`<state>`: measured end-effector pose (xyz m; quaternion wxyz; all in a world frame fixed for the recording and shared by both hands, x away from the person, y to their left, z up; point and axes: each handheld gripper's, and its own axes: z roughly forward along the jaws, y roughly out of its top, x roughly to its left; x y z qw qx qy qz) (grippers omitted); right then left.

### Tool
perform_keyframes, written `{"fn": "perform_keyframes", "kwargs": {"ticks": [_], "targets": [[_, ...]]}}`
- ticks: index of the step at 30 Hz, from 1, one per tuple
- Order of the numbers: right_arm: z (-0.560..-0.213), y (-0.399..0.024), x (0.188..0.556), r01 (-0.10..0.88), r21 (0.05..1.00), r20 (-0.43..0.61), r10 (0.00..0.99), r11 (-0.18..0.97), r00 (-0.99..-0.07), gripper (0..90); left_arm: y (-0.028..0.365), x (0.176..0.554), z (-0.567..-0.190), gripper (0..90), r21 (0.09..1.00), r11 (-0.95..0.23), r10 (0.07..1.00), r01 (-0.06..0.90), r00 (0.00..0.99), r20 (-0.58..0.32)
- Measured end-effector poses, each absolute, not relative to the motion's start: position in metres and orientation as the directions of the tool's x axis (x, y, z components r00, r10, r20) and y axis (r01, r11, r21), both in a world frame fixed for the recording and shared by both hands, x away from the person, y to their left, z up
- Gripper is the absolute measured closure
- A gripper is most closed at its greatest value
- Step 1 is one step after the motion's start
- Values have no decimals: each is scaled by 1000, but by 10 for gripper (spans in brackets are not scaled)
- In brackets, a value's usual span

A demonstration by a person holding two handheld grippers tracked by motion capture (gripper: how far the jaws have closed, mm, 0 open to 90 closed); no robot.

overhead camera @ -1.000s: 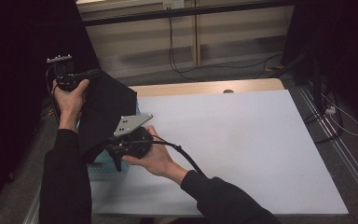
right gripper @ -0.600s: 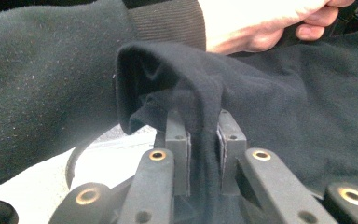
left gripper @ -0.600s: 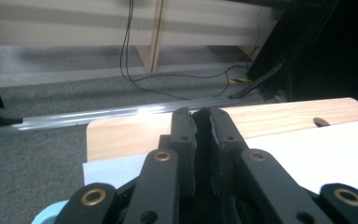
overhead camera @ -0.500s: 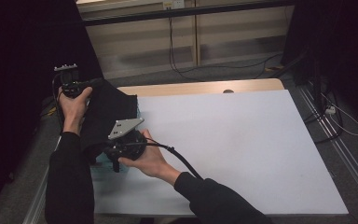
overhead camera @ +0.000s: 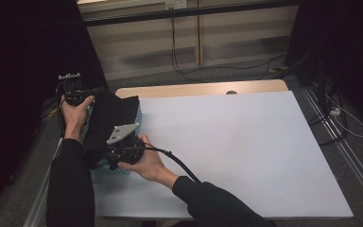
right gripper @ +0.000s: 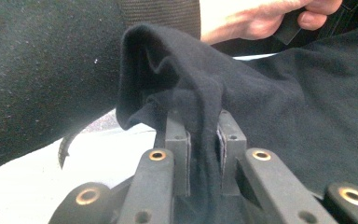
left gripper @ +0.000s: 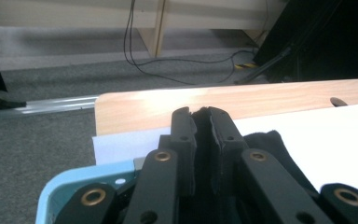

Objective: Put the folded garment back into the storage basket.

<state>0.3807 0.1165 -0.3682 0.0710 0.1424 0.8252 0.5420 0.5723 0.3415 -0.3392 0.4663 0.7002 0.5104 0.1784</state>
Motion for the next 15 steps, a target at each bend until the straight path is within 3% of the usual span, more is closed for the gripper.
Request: {"fn": "perform_keyframes", "kwargs": {"ticks": [15], "targets": [[-385, 134, 391, 192, 894, 63, 311, 404, -948, 793, 345, 573, -355, 817, 809, -60, 886, 584, 405, -227]]}}
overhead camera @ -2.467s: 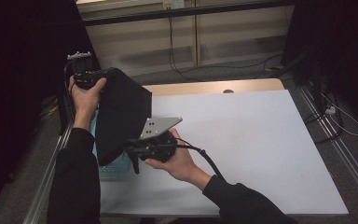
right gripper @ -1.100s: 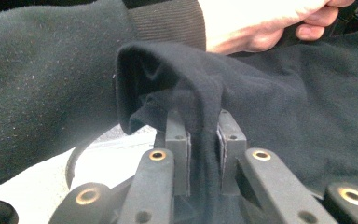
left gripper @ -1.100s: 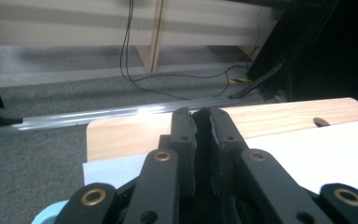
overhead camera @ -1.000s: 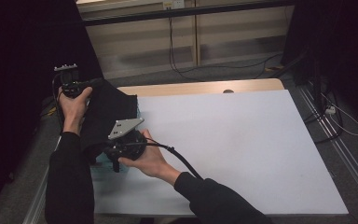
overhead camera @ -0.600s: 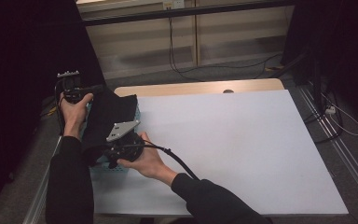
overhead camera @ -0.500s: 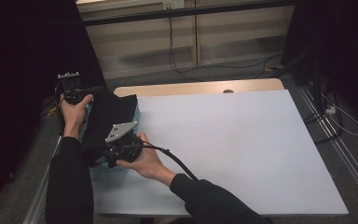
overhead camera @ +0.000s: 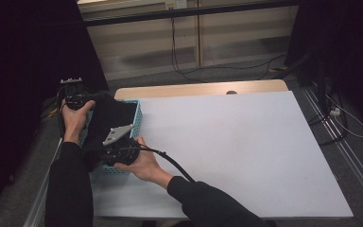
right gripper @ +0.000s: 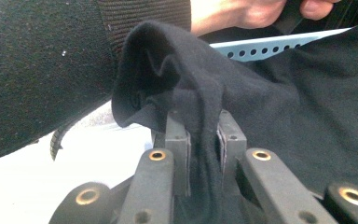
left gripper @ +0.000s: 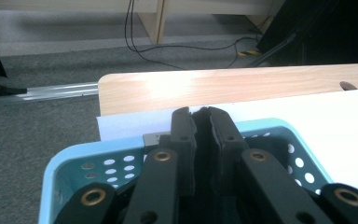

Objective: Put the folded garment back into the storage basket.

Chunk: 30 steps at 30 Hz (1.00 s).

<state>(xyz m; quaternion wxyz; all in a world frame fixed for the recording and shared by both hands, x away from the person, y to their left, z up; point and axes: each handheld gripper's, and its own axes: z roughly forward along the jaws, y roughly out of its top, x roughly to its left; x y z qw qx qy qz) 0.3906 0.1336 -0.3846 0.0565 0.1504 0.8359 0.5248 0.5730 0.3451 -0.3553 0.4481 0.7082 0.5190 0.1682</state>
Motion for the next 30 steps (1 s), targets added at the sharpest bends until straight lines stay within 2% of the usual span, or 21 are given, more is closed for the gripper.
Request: {"fn": "perform_keyframes", "kwargs": {"ticks": [21, 30], "targets": [[-398, 138, 399, 208, 868, 76, 293, 451, -953, 790, 345, 579, -377, 811, 750, -178, 925, 637, 369, -93], [-400, 140, 403, 211, 857, 81, 281, 470, -956, 787, 347, 584, -389, 803, 719, -176, 939, 672, 334, -82]]}}
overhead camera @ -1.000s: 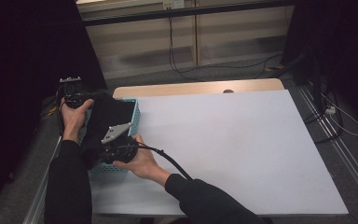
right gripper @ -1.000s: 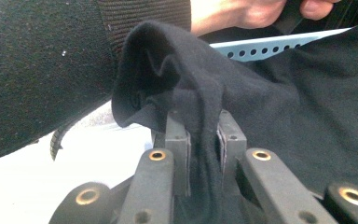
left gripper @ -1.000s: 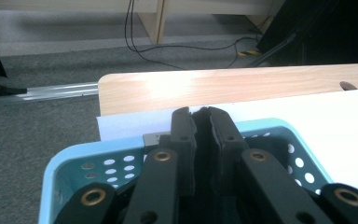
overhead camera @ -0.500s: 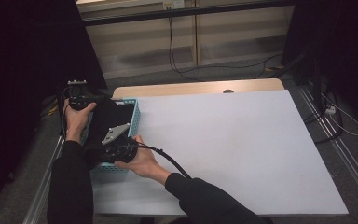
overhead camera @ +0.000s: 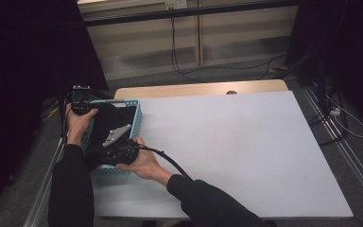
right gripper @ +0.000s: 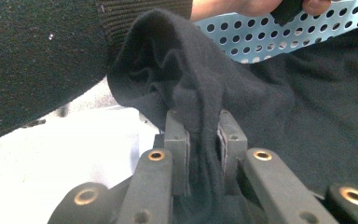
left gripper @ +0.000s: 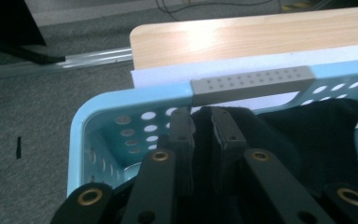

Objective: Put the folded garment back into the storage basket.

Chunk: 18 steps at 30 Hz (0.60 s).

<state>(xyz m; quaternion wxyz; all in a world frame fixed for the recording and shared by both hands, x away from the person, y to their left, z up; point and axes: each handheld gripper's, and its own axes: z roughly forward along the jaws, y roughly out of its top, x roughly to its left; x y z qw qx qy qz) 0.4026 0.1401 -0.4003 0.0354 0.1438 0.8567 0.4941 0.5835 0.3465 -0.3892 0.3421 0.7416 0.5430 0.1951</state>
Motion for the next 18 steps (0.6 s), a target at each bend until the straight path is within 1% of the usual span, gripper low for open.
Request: {"fn": "perform_keyframes", "kwargs": {"ticks": [5, 6, 8, 10, 11, 12, 14, 16, 18], "targets": [[-400, 142, 405, 213, 854, 81, 283, 474, -956, 785, 351, 584, -389, 796, 710, -192, 937, 678, 343, -74], [-399, 143, 405, 213, 853, 81, 282, 476, -956, 784, 351, 584, -390, 795, 716, -164, 942, 678, 324, -91], [-399, 144, 406, 211, 852, 78, 282, 479, -956, 784, 352, 583, -390, 773, 716, -153, 942, 681, 321, -103], [-399, 145, 407, 211, 850, 77, 281, 483, -957, 783, 353, 582, -388, 673, 713, -130, 940, 689, 314, -131], [-399, 145, 407, 212, 849, 79, 281, 484, -956, 783, 354, 580, -387, 637, 718, -125, 941, 685, 311, -133], [-399, 146, 408, 212, 848, 76, 283, 487, -956, 782, 354, 579, -385, 615, 712, -144, 939, 687, 322, -121], [-400, 147, 411, 217, 845, 78, 289, 489, -954, 780, 353, 573, -380, 531, 715, -139, 938, 685, 323, -127], [-401, 148, 412, 218, 842, 77, 291, 493, -954, 777, 354, 566, -375, 504, 731, -158, 931, 664, 348, -115], [-401, 148, 414, 220, 840, 74, 297, 495, -952, 774, 356, 559, -371, 480, 743, -160, 931, 650, 349, -105]]}}
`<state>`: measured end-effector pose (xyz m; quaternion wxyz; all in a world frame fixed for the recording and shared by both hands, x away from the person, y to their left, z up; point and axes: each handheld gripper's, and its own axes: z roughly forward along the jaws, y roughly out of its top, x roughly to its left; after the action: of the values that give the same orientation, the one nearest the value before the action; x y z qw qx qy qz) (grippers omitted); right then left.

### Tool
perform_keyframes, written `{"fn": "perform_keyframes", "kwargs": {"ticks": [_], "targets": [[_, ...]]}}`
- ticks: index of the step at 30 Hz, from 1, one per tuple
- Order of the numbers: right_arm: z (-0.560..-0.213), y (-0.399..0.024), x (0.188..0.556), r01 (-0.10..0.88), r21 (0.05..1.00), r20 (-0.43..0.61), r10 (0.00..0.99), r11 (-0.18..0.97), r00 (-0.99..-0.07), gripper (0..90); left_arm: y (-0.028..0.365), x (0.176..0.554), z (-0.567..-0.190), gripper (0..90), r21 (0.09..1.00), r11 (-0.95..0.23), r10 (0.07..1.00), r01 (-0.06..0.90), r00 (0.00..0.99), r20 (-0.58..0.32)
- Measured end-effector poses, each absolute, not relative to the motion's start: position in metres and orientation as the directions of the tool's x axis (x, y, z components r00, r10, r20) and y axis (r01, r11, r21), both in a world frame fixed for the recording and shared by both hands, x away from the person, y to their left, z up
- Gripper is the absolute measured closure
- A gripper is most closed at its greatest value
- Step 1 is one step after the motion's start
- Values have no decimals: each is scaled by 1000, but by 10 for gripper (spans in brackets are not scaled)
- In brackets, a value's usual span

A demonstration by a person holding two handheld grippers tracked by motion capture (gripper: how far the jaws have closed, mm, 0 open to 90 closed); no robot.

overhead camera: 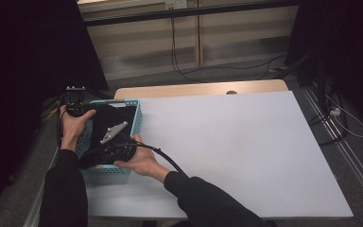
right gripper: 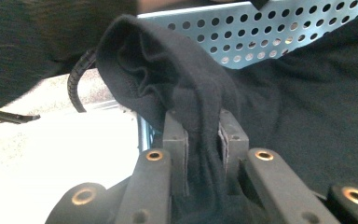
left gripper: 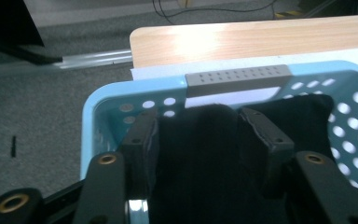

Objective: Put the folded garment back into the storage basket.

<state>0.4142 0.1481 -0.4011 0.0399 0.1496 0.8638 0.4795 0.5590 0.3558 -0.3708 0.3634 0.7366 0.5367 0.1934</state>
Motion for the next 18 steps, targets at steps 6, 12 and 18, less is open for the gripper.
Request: {"fn": "perform_keyframes", "kwargs": {"ticks": [6, 12, 18], "targets": [[-398, 153, 416, 222, 830, 71, 298, 512, -952, 745, 363, 539, -366, 417, 759, -168, 931, 630, 353, -87], [-397, 152, 415, 228, 825, 74, 302, 517, -951, 606, 375, 514, -367, 403, 774, -143, 932, 617, 347, -104], [-394, 142, 412, 228, 832, 81, 296, 506, -952, 484, 381, 485, -365, 391, 798, -139, 925, 587, 365, -107]]}}
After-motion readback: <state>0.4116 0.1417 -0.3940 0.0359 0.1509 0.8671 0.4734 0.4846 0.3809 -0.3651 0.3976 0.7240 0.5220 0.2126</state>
